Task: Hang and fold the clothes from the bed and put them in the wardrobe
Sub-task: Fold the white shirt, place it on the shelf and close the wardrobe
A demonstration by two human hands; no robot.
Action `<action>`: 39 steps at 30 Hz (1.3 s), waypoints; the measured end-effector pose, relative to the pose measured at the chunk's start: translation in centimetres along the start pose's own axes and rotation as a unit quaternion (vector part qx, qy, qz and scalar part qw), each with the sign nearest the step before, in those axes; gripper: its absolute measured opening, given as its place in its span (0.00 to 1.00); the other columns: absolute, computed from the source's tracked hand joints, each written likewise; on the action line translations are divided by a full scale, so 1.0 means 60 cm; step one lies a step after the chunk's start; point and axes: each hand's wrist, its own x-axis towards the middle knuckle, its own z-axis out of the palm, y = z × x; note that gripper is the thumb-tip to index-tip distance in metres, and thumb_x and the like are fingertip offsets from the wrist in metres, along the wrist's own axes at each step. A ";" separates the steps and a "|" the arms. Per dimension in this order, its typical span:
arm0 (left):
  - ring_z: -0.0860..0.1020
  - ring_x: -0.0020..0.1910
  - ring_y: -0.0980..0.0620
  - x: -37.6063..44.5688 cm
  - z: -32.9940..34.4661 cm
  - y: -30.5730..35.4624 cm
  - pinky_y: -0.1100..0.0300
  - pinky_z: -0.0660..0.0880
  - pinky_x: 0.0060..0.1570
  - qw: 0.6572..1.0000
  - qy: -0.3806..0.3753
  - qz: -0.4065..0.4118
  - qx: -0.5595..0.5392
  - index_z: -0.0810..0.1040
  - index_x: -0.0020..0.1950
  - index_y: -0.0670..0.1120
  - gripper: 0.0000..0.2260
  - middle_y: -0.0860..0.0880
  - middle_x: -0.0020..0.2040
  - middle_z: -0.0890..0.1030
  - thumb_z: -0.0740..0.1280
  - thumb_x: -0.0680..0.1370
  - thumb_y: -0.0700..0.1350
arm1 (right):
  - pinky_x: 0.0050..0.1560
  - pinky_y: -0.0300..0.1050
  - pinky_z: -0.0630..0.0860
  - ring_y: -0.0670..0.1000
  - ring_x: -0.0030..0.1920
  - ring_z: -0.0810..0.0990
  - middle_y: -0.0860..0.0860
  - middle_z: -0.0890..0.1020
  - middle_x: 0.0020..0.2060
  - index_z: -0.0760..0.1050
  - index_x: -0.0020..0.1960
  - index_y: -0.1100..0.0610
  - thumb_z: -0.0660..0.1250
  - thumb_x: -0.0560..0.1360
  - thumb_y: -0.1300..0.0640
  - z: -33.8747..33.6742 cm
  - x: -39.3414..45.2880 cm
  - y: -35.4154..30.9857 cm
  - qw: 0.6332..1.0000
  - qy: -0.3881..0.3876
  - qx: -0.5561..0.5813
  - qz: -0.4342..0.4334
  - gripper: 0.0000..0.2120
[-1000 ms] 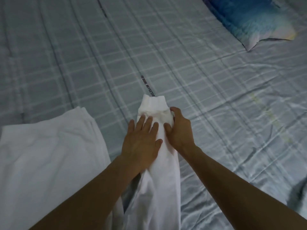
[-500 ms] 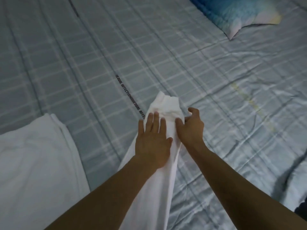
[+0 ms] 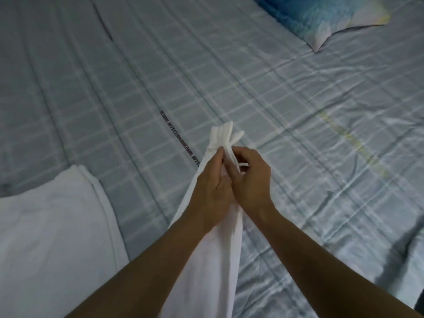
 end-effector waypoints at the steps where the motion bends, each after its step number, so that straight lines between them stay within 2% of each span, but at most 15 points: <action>1: 0.68 0.72 0.60 -0.009 -0.011 0.011 0.54 0.65 0.74 1.000 0.013 0.007 -0.023 0.60 0.79 0.53 0.25 0.54 0.75 0.69 0.53 0.80 0.47 | 0.50 0.37 0.76 0.43 0.48 0.80 0.45 0.82 0.47 0.82 0.56 0.53 0.68 0.78 0.59 0.005 -0.006 -0.014 0.999 0.004 -0.008 -0.036 0.07; 4: 0.67 0.72 0.63 -0.036 -0.053 0.041 0.60 0.65 0.73 0.997 0.053 0.043 -0.047 0.59 0.80 0.52 0.25 0.54 0.76 0.68 0.54 0.82 0.48 | 0.55 0.46 0.78 0.47 0.54 0.79 0.50 0.80 0.53 0.79 0.61 0.55 0.64 0.79 0.56 0.027 -0.027 -0.065 0.996 -0.013 0.044 -0.076 0.12; 6: 0.67 0.72 0.62 -0.052 -0.088 0.050 0.58 0.66 0.73 0.993 0.082 0.067 -0.045 0.59 0.80 0.50 0.25 0.53 0.76 0.68 0.54 0.82 0.52 | 0.58 0.51 0.78 0.50 0.59 0.79 0.52 0.78 0.60 0.75 0.64 0.52 0.59 0.80 0.50 0.045 -0.041 -0.101 0.991 -0.050 0.097 -0.077 0.15; 8: 0.70 0.72 0.59 -0.075 -0.132 0.056 0.53 0.68 0.72 0.990 0.106 0.078 -0.054 0.61 0.79 0.50 0.25 0.53 0.74 0.70 0.55 0.83 0.53 | 0.61 0.51 0.76 0.50 0.64 0.76 0.53 0.74 0.66 0.73 0.69 0.53 0.60 0.81 0.52 0.068 -0.058 -0.134 0.987 -0.072 0.067 -0.126 0.17; 10: 0.73 0.68 0.60 -0.105 -0.182 0.063 0.57 0.71 0.68 0.984 0.140 0.084 -0.077 0.65 0.77 0.49 0.22 0.55 0.70 0.75 0.57 0.83 0.51 | 0.65 0.51 0.73 0.50 0.68 0.72 0.54 0.71 0.70 0.69 0.73 0.57 0.61 0.82 0.56 0.103 -0.077 -0.168 0.979 -0.090 0.034 -0.181 0.20; 12: 0.75 0.64 0.63 -0.138 -0.238 0.067 0.64 0.73 0.63 0.974 0.177 0.085 -0.109 0.69 0.74 0.50 0.18 0.58 0.65 0.78 0.58 0.84 0.48 | 0.69 0.54 0.70 0.52 0.72 0.68 0.55 0.69 0.72 0.64 0.76 0.59 0.57 0.83 0.56 0.147 -0.098 -0.212 0.968 -0.131 0.053 -0.207 0.22; 16: 0.79 0.62 0.59 -0.203 -0.355 0.060 0.62 0.75 0.62 0.953 0.242 0.075 -0.169 0.72 0.72 0.47 0.16 0.54 0.63 0.81 0.58 0.84 0.42 | 0.77 0.55 0.55 0.52 0.80 0.50 0.57 0.55 0.79 0.52 0.79 0.63 0.46 0.84 0.54 0.242 -0.149 -0.297 0.932 -0.215 -0.071 -0.282 0.26; 19: 0.80 0.61 0.55 -0.235 -0.441 0.019 0.57 0.76 0.62 0.934 0.283 0.036 -0.215 0.74 0.70 0.46 0.15 0.51 0.61 0.82 0.58 0.84 0.44 | 0.79 0.54 0.46 0.52 0.80 0.41 0.56 0.47 0.80 0.46 0.80 0.62 0.37 0.81 0.49 0.318 -0.191 -0.350 0.907 -0.264 -0.142 -0.296 0.30; 22: 0.81 0.59 0.48 -0.247 -0.508 -0.080 0.50 0.75 0.62 0.921 0.299 -0.069 -0.241 0.79 0.62 0.44 0.13 0.47 0.58 0.83 0.58 0.84 0.47 | 0.79 0.53 0.41 0.53 0.80 0.39 0.54 0.46 0.80 0.45 0.80 0.59 0.34 0.79 0.42 0.389 -0.225 -0.360 0.883 -0.360 -0.177 -0.245 0.34; 24: 0.79 0.58 0.46 -0.257 -0.531 -0.146 0.50 0.74 0.60 0.920 0.310 -0.160 -0.179 0.79 0.59 0.47 0.13 0.48 0.57 0.81 0.60 0.81 0.50 | 0.79 0.55 0.43 0.54 0.80 0.40 0.54 0.46 0.80 0.46 0.80 0.58 0.39 0.83 0.42 0.421 -0.240 -0.335 0.845 -0.431 -0.231 -0.217 0.31; 26: 0.75 0.64 0.48 -0.279 -0.533 -0.198 0.54 0.69 0.64 0.925 0.307 -0.219 -0.047 0.71 0.72 0.49 0.20 0.51 0.67 0.75 0.62 0.80 0.51 | 0.79 0.55 0.42 0.55 0.80 0.41 0.55 0.46 0.80 0.48 0.80 0.58 0.41 0.83 0.42 0.429 -0.252 -0.299 0.814 -0.459 -0.285 -0.213 0.31; 30: 0.67 0.73 0.46 -0.334 -0.506 -0.240 0.55 0.63 0.71 0.933 0.277 -0.096 0.210 0.66 0.76 0.44 0.23 0.46 0.74 0.69 0.62 0.81 0.47 | 0.79 0.53 0.42 0.54 0.80 0.43 0.54 0.50 0.80 0.52 0.80 0.57 0.33 0.79 0.36 0.385 -0.290 -0.239 0.819 -0.420 -0.300 -0.251 0.38; 33: 0.65 0.75 0.43 -0.328 -0.479 -0.246 0.48 0.63 0.73 0.891 0.218 0.000 0.398 0.68 0.75 0.42 0.24 0.43 0.76 0.68 0.59 0.79 0.47 | 0.79 0.56 0.47 0.52 0.80 0.43 0.53 0.50 0.80 0.53 0.80 0.56 0.39 0.82 0.42 0.347 -0.317 -0.207 0.829 -0.389 -0.306 -0.262 0.31; 36: 0.58 0.79 0.44 -0.290 -0.461 -0.255 0.44 0.58 0.75 0.856 0.151 0.014 0.494 0.63 0.78 0.44 0.26 0.43 0.79 0.61 0.55 0.81 0.53 | 0.79 0.54 0.41 0.50 0.79 0.35 0.51 0.41 0.80 0.42 0.81 0.52 0.35 0.81 0.37 0.332 -0.327 -0.187 0.801 -0.410 -0.355 -0.255 0.33; 39: 0.50 0.80 0.47 -0.261 -0.463 -0.301 0.41 0.49 0.77 0.839 0.116 -0.021 0.531 0.57 0.81 0.49 0.30 0.47 0.81 0.53 0.46 0.80 0.59 | 0.79 0.56 0.44 0.51 0.79 0.34 0.52 0.40 0.80 0.37 0.80 0.52 0.36 0.81 0.36 0.338 -0.335 -0.164 0.782 -0.402 -0.386 -0.277 0.34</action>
